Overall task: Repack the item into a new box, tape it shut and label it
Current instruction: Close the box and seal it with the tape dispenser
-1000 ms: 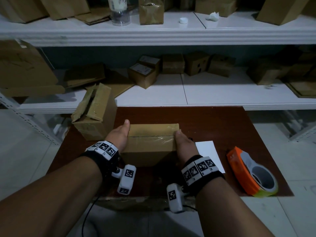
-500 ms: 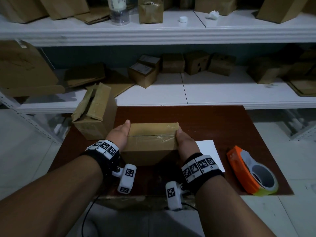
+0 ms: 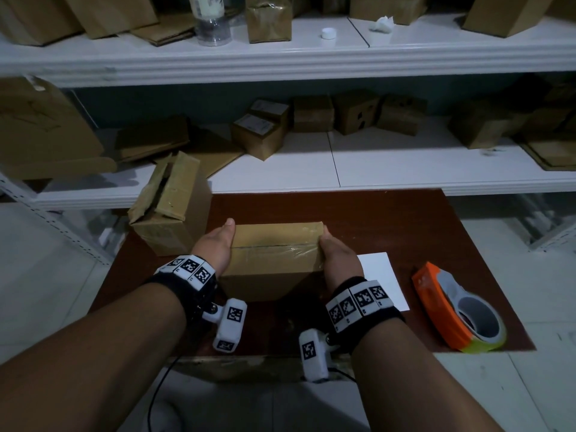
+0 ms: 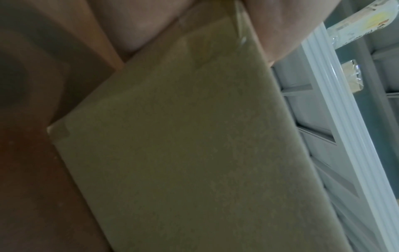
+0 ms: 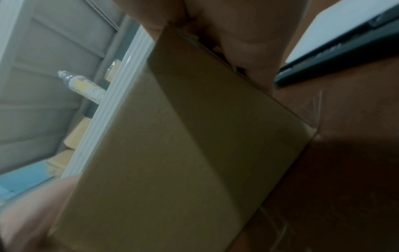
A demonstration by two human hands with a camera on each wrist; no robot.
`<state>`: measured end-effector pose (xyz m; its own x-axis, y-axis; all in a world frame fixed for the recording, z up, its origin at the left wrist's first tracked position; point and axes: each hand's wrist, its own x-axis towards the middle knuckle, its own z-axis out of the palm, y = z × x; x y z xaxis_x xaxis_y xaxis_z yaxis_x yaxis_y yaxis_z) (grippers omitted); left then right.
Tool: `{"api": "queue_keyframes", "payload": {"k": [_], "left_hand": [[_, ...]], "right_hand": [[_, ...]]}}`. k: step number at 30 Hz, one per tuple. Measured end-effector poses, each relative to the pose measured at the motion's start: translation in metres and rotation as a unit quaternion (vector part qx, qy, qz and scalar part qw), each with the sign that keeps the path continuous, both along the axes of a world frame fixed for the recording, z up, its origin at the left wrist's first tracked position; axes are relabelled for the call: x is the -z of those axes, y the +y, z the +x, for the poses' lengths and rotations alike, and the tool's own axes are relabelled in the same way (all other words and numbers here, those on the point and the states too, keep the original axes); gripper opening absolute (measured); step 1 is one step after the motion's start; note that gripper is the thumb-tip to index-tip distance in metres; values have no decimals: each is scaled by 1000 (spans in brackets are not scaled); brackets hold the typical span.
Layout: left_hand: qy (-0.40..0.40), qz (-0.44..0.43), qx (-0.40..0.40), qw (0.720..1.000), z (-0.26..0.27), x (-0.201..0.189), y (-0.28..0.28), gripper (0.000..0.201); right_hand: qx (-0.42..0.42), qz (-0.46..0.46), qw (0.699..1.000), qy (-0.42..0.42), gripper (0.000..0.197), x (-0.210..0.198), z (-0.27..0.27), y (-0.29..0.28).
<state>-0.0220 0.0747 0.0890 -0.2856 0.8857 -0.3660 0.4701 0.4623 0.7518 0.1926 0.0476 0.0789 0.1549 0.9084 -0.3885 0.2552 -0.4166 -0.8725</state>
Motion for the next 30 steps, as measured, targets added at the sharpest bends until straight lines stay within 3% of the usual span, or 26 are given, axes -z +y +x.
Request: {"api": "queue_keyframes", "payload": {"k": [4, 6, 9, 13, 16, 21, 24, 27, 28, 30], "left_hand": [[20, -6, 13, 1000, 0, -2, -1, 59], [60, -19, 43, 997, 0, -3, -1, 53], [125, -38, 85, 988, -3, -4, -1, 48], [147, -29, 95, 984, -5, -5, 0, 50], [132, -26, 72, 988, -7, -5, 0, 57], [115, -3, 55, 992, -10, -8, 1, 77], [57, 2, 6, 998, -9, -10, 1, 77], [27, 3, -27, 999, -3, -8, -4, 76], [9, 12, -38, 999, -2, -7, -5, 76], [-1, 22, -66, 998, -2, -7, -8, 76]], "right_hand": [[44, -58, 997, 10, 39, -7, 2, 1], [7, -55, 998, 0, 42, -6, 0, 1], [23, -59, 998, 26, 62, -5, -6, -1], [65, -54, 995, 55, 51, 0, -10, 2], [61, -37, 996, 50, 44, 3, -8, 6], [80, -55, 995, 28, 54, 1, -1, 0], [77, -72, 994, 40, 69, -7, -5, -8], [20, -17, 1000, 10, 100, -1, -17, -16], [5, 1, 1000, -7, 91, -2, -19, -19], [1, 10, 1000, -5, 55, -3, -18, -21]]}}
